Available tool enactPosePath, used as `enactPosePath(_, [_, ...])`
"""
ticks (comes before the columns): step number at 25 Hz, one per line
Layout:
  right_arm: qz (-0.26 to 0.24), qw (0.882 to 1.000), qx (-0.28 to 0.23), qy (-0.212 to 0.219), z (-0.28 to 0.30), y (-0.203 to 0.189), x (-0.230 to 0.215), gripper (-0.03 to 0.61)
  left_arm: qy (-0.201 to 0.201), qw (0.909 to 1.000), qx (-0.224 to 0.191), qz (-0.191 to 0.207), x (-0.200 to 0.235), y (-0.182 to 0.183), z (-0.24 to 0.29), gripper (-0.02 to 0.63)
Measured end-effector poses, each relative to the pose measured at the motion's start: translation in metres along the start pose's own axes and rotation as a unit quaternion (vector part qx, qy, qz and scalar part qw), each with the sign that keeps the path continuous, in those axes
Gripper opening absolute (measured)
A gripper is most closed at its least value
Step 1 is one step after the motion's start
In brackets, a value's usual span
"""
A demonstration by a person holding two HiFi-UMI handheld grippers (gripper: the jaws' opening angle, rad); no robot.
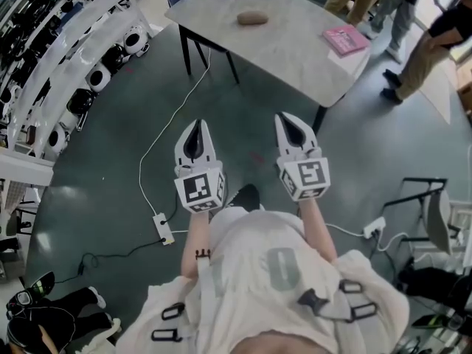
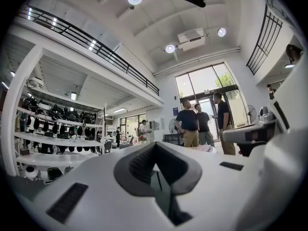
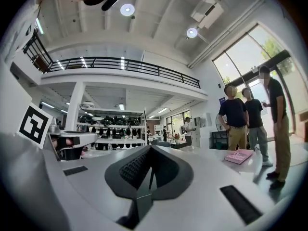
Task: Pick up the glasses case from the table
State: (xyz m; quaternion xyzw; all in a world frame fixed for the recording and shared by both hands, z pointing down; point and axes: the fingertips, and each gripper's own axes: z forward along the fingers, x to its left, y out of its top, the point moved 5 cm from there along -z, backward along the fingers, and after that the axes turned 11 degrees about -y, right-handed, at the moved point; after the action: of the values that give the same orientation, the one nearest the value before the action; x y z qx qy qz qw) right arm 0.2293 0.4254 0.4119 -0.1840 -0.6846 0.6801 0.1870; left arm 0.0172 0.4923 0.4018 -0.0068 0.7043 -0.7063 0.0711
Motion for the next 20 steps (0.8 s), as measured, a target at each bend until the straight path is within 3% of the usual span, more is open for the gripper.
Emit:
enactPosePath(10, [-0.022,1.0,0.01,0.003,0.069,-0.009,-0.017,0.002,0.004,0.9996,-0.001,-0.029,0.041,-0.015,0.071,0.003])
enactPosePath(20, [-0.025,0.999,-0.004,-0.021,0.225,-0.002,-0.058,0.002,-0.025,0.9986,-0.036,-0.031,0.106,-0.002,0.242,0.003])
